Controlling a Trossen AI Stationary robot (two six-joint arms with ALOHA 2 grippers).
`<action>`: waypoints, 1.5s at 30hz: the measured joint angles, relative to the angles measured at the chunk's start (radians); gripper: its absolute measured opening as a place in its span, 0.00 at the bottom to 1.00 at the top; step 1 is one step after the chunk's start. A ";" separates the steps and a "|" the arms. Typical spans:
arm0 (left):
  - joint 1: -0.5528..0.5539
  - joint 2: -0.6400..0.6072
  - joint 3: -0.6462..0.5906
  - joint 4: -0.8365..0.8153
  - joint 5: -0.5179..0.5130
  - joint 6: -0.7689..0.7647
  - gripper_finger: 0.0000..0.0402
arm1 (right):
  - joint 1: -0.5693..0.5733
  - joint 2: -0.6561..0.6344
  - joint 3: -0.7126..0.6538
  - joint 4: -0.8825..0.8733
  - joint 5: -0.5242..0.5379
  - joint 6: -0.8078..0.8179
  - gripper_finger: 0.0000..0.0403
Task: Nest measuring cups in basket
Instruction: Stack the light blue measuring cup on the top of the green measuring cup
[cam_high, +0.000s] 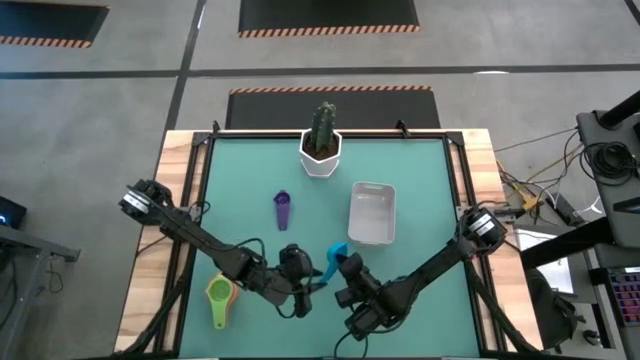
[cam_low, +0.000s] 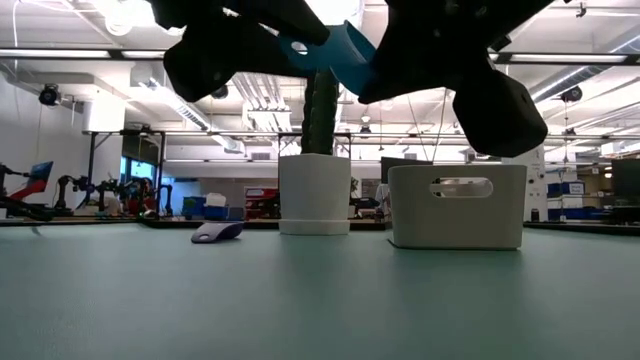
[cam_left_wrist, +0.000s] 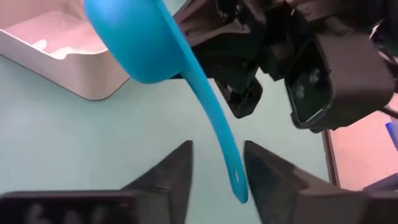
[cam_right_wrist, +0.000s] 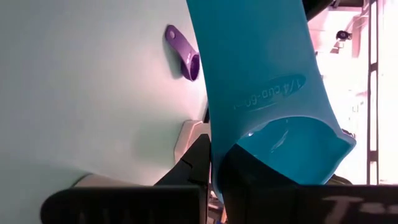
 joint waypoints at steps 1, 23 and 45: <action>0.000 0.000 0.000 0.002 0.000 0.000 0.26 | -0.001 0.000 0.000 0.001 -0.002 -0.001 0.03; -0.090 -0.010 0.000 -0.010 -0.216 0.055 0.00 | 0.004 -0.082 -0.002 0.009 -0.006 0.029 0.36; -0.358 -0.420 0.000 -0.474 -0.323 -0.719 0.00 | -0.099 -0.500 -0.083 -0.004 -0.408 0.162 0.27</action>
